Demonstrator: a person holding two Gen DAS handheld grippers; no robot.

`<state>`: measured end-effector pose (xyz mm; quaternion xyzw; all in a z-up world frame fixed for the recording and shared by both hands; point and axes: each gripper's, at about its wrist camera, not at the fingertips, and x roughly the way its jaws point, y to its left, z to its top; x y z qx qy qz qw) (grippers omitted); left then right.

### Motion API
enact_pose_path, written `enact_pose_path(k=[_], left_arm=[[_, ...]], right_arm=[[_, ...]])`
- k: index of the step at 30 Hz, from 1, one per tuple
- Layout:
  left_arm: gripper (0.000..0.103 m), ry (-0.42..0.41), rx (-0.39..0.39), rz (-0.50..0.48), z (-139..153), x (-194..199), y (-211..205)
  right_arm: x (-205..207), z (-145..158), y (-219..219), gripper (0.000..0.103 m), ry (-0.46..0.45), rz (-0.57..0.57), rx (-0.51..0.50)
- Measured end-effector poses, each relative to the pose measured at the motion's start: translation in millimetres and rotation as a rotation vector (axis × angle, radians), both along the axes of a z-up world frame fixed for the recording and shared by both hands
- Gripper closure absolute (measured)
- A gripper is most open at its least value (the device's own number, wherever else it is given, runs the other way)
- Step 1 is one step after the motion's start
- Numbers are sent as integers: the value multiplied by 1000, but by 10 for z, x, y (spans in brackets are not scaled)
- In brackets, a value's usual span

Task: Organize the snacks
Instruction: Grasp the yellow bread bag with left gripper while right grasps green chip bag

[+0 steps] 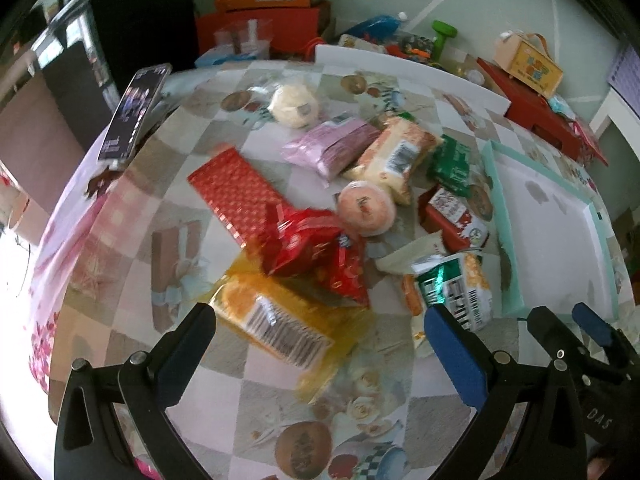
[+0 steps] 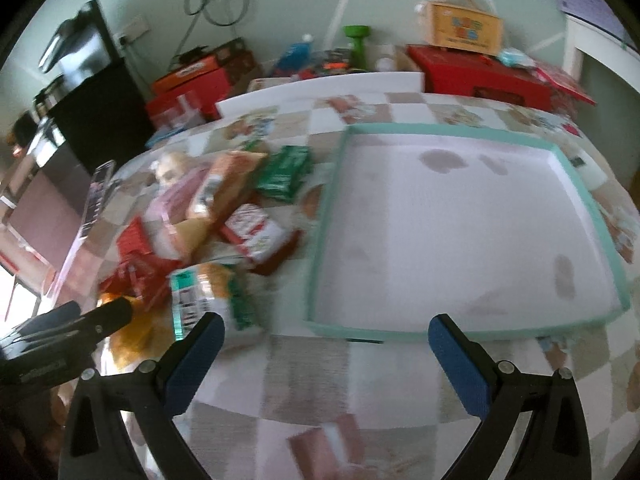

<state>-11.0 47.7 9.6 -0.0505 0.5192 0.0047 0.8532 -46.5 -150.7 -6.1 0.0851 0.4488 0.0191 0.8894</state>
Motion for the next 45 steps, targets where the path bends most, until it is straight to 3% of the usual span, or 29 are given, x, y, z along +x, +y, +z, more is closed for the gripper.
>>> enact_pose_path(k=[10,15,21,26,31,33,34,45], left_arm=[[0,61,-50,88,-160,-24,324],[5,106,-90,119,-269,28,391],[6,98,-147,120,-274,60,399],[6,106,-161,117,-287,69,382],[7,110,-156,112,-298,78,361],[23,115,-159,113,-321,127,342],[25,120,-165,111,-337,150,336],[47,104,-185,114,-321,128,357]], right_arm=[[79,-65,465,0,3,136,-32],[145,-156,560,0,13,159,-37],[220,-205,650,0,-8,177,-71],[271,-283,711,10,5,199,-77],[289,-302,727,29,1,203,-86],[296,-309,731,38,2,208,-83],[297,-312,735,46,3,208,-87],[291,-322,724,50,2,205,-87]])
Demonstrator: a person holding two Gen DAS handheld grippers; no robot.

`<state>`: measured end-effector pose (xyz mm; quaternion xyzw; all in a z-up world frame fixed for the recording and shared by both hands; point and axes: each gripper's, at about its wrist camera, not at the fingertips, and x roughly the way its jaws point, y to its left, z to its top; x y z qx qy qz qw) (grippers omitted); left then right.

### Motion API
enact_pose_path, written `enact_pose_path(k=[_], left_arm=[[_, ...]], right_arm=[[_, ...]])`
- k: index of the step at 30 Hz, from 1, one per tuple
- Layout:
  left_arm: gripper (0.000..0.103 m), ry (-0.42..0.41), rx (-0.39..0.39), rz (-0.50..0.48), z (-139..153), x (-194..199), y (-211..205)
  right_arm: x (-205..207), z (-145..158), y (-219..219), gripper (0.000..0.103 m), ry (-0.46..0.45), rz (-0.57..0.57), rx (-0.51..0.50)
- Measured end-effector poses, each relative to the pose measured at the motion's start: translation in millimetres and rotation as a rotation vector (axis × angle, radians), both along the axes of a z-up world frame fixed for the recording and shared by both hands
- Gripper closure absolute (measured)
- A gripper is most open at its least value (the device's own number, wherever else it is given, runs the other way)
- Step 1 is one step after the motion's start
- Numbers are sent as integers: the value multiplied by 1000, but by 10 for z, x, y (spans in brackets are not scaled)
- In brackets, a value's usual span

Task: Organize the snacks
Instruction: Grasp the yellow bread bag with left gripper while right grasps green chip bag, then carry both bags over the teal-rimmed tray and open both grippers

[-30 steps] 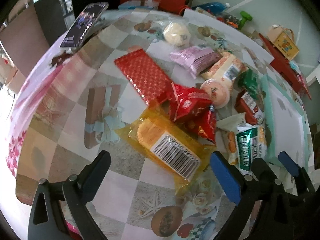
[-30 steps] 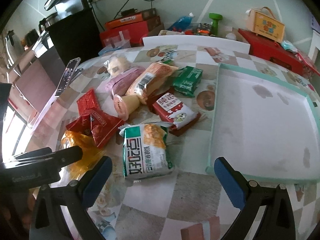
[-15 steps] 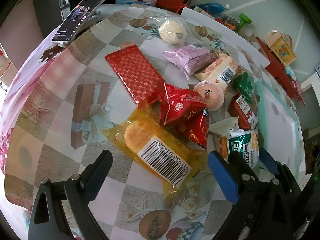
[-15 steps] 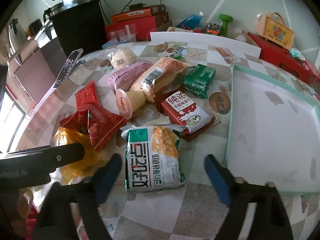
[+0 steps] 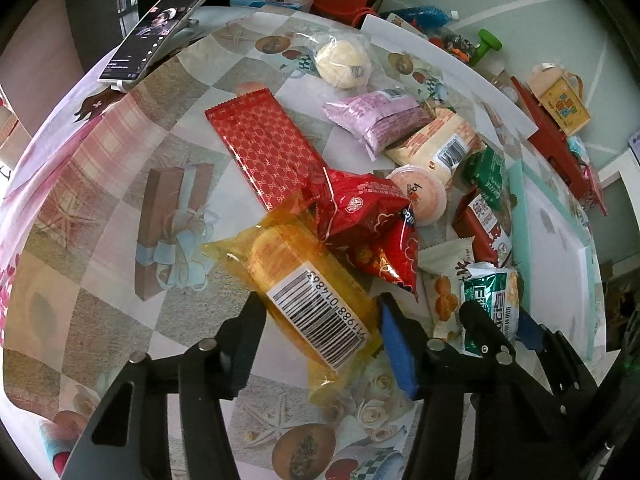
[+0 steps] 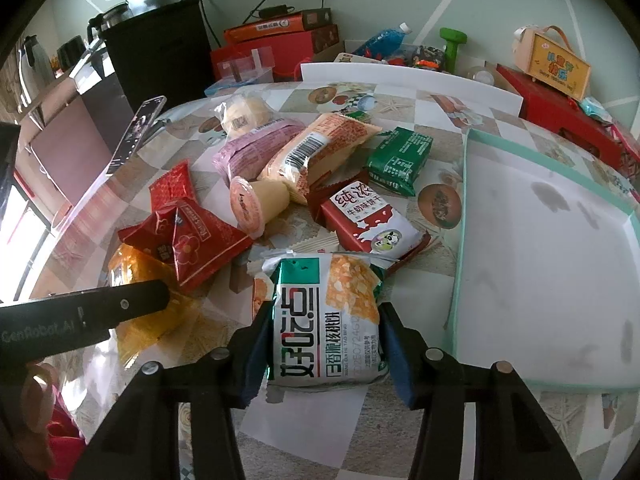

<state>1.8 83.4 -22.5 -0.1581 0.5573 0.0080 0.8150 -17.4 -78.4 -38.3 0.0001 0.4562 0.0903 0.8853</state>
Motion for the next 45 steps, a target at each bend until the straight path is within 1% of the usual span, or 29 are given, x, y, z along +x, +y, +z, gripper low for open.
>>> enact_pose_path(k=[10,22,26,30,33,36,41,45], left_arm=[[52,-14,-15,29,66,-25,88],[52,-117,-21,59,394,-169,160],[52,-152,-7,71,504,-194,159],[52,-171,7,64,583,-209,145],[52,-164,21,43,601,-162,54],[52,-162,35,2,633,-58,-118],[52,-198,60,-120,750,153,-578],[52,-233,54,-234,815,296,-1008]], right_arm=[[-54,88,-47,50,-31,-19,12],[-142,291,-123,50,-95,-44,45],[-149,315,-157,50,-100,-53,57],[-150,349,-198,50,-104,-64,66],[-145,396,-250,50,-109,-76,75],[-107,466,-356,50,-113,-108,65],[-2,654,-725,50,-149,-223,41],[100,711,-1059,50,-163,-317,29]])
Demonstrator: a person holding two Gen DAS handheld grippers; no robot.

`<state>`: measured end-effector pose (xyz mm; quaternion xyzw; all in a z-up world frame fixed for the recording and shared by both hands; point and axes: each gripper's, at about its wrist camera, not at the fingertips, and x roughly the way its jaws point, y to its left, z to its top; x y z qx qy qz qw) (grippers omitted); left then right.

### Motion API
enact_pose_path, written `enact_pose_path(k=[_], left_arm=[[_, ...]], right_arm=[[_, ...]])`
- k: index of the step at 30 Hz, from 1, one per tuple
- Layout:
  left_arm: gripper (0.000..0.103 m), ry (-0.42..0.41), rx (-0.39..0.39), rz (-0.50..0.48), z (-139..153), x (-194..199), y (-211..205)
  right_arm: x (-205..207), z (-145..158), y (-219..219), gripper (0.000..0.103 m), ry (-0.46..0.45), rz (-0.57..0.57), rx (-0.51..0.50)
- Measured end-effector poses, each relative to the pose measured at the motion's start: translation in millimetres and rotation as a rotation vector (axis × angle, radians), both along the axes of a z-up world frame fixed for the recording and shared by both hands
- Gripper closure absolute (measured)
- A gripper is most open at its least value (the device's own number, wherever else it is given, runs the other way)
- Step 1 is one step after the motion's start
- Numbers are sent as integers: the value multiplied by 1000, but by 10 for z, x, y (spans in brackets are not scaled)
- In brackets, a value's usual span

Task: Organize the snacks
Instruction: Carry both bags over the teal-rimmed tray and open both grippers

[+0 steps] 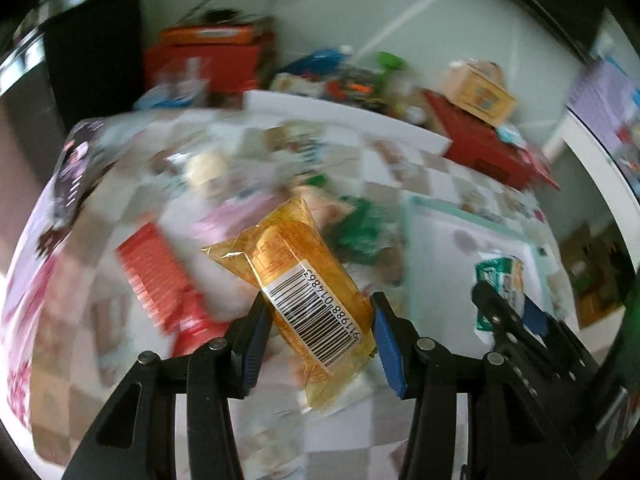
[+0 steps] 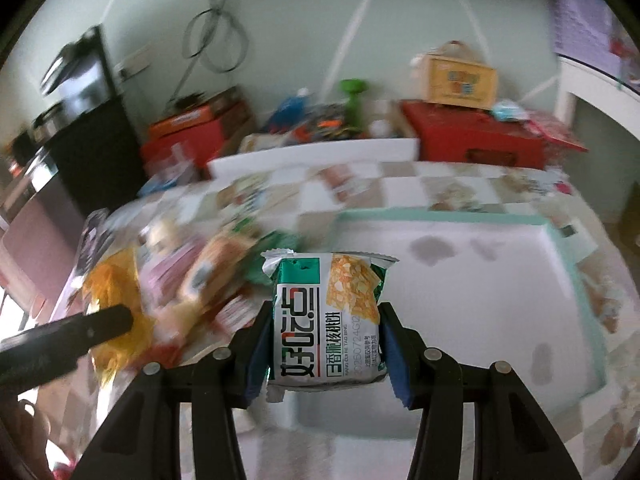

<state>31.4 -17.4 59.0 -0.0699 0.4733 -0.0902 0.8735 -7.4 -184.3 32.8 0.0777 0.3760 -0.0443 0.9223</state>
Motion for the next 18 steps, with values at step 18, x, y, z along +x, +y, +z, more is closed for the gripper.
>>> enact_pose_path(k=[18], left_arm=[[52,-27,39,-372,-375,182,-1461]], right_arm=[[-261,-347,-1507,50,82,-439,-29]])
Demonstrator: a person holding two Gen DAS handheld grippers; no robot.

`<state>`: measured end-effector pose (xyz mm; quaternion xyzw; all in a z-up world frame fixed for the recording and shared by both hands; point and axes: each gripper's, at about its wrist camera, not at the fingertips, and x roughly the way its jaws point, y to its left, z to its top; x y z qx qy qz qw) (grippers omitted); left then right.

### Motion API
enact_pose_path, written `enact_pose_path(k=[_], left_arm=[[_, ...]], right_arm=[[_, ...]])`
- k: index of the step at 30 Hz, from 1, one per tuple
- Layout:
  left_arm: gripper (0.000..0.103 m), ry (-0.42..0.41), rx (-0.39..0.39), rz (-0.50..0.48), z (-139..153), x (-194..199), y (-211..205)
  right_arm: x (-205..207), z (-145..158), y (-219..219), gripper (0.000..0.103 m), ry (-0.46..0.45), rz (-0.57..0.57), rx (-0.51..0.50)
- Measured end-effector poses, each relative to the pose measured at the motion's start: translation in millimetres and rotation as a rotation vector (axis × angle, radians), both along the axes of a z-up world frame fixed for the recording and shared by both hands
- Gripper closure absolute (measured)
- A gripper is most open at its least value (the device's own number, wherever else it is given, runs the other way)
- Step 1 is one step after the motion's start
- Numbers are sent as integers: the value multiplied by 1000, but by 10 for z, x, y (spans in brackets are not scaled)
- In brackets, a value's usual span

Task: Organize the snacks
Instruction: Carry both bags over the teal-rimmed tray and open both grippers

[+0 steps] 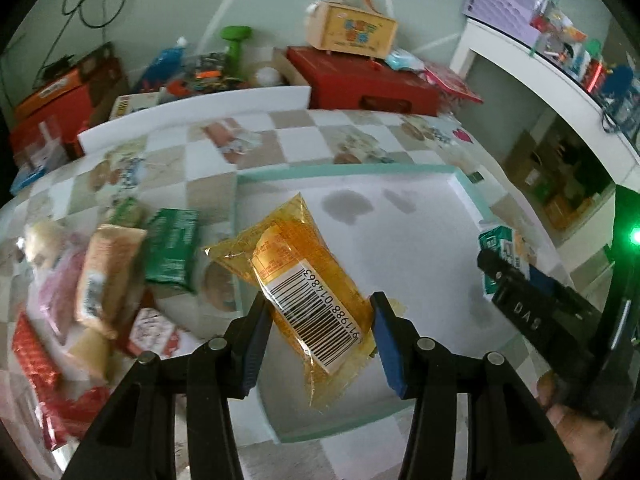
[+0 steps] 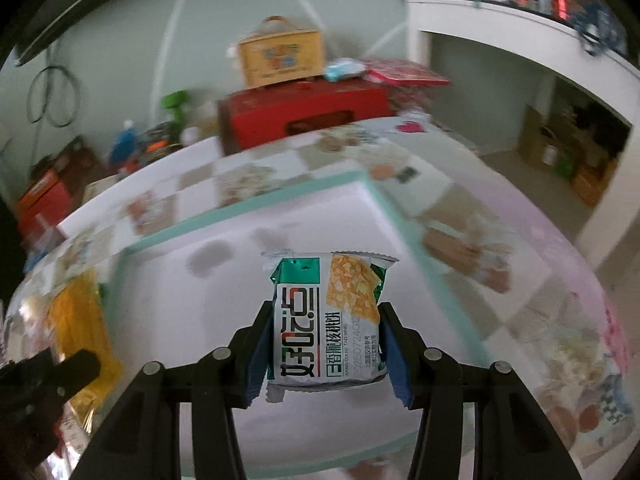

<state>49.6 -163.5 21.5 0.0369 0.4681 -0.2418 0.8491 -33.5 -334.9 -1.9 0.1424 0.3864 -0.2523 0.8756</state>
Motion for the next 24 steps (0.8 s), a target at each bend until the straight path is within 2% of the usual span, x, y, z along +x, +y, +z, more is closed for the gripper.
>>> enact_pose_path(k=[8,13,19,20,23,24], left_arm=[[52,12,13,-60,-206,-21,-245],[51,35,41,-84,-342,-35,-372],[50,31,56,-94,-348,-52,-402],[48,35,61,-97,-350,-59,-404],[29,25,71,-105,-318,-85,-416],[29,16,64,-108,-281,-104,-415]], right_arm=[[-88,-158,-264,50,17,-71,22],[-88,-247,-335,50,35,-79,40],[-80,-292,-315,50,55,-65,43],[-80,-293,-306,50,56,-63,43],[-86,-273,-293,49,51,-60,43],[-93,-255,-286,47,45,-59,40]])
